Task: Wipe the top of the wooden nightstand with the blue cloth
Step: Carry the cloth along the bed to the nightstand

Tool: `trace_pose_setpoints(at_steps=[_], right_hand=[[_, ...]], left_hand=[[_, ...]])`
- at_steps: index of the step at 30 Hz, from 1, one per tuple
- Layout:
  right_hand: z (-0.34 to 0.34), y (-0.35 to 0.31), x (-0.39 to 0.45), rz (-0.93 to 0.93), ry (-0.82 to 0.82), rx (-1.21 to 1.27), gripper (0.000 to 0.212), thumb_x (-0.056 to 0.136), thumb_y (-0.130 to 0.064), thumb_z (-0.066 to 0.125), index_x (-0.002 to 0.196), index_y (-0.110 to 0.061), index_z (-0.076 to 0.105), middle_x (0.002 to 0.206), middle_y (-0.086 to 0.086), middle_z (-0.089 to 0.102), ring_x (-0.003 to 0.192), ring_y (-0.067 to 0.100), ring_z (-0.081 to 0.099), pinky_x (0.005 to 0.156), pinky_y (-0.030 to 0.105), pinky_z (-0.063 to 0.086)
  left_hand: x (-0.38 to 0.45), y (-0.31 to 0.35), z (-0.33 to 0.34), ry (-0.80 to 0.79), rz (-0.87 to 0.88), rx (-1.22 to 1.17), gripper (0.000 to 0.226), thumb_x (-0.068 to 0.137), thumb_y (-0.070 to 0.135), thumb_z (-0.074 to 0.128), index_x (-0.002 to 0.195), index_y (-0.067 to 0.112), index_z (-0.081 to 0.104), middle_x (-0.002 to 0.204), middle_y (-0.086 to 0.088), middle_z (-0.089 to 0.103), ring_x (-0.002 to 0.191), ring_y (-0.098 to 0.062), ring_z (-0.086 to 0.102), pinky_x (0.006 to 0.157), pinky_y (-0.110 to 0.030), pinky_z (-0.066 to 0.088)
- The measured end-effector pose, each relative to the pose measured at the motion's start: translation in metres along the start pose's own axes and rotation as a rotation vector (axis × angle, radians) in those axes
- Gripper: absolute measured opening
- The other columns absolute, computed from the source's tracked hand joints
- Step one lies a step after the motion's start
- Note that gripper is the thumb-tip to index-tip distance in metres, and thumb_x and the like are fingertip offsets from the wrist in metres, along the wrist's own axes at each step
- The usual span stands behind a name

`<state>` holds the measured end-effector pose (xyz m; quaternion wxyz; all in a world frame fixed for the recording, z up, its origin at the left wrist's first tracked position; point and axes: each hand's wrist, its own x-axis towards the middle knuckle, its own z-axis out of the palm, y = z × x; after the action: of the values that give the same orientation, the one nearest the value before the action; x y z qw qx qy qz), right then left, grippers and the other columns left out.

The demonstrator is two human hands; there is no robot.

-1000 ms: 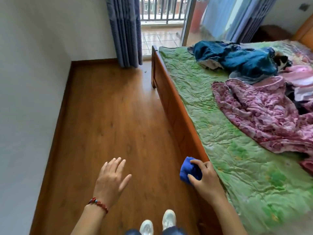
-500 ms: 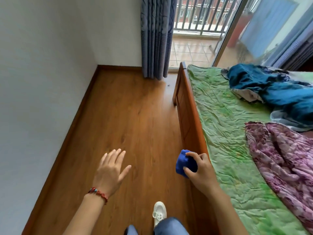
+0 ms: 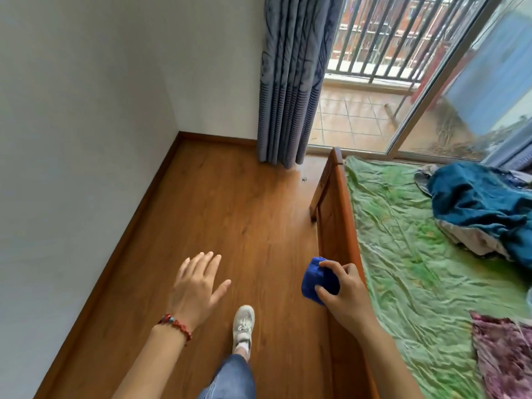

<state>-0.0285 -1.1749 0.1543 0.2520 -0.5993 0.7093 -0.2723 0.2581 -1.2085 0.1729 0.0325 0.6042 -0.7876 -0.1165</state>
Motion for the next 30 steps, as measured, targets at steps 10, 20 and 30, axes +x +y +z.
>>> trace_pose_setpoints(at_steps=[10, 20, 30], right_hand=[[-0.007, -0.041, 0.228, 0.055, 0.105, 0.024, 0.043, 0.075, -0.017, 0.067, 0.114, -0.029, 0.052, 0.092, -0.001, 0.041, 0.079, -0.002, 0.045, 0.062, 0.008, 0.032], [-0.022, -0.026, 0.410, 0.116, 0.133, 0.021, 0.043, 0.074, -0.014, 0.068, 0.114, -0.024, 0.054, 0.095, 0.003, 0.044, 0.083, 0.015, 0.046, 0.074, 0.025, 0.037], [-0.063, -0.017, 0.598, 0.160, 0.141, 0.024, 0.044, 0.073, -0.011, 0.068, 0.114, -0.020, 0.055, 0.095, 0.007, 0.044, 0.085, 0.018, 0.045, 0.077, 0.023, 0.033]], left_hand=[[0.236, -0.040, -0.058, 0.047, 0.103, 0.029, 0.083, 0.094, 0.055, 0.007, 0.104, -0.002, 0.067, 0.104, -0.020, 0.068, 0.098, -0.035, 0.064, 0.082, -0.054, 0.048], [0.435, -0.035, -0.066, 0.007, 0.146, 0.006, 0.083, 0.094, 0.055, 0.007, 0.107, -0.001, 0.066, 0.107, -0.018, 0.067, 0.101, -0.033, 0.063, 0.085, -0.053, 0.047], [0.628, -0.010, -0.091, -0.019, 0.212, 0.018, 0.082, 0.094, 0.054, 0.006, 0.105, 0.000, 0.067, 0.106, -0.018, 0.068, 0.099, -0.033, 0.064, 0.083, -0.054, 0.048]])
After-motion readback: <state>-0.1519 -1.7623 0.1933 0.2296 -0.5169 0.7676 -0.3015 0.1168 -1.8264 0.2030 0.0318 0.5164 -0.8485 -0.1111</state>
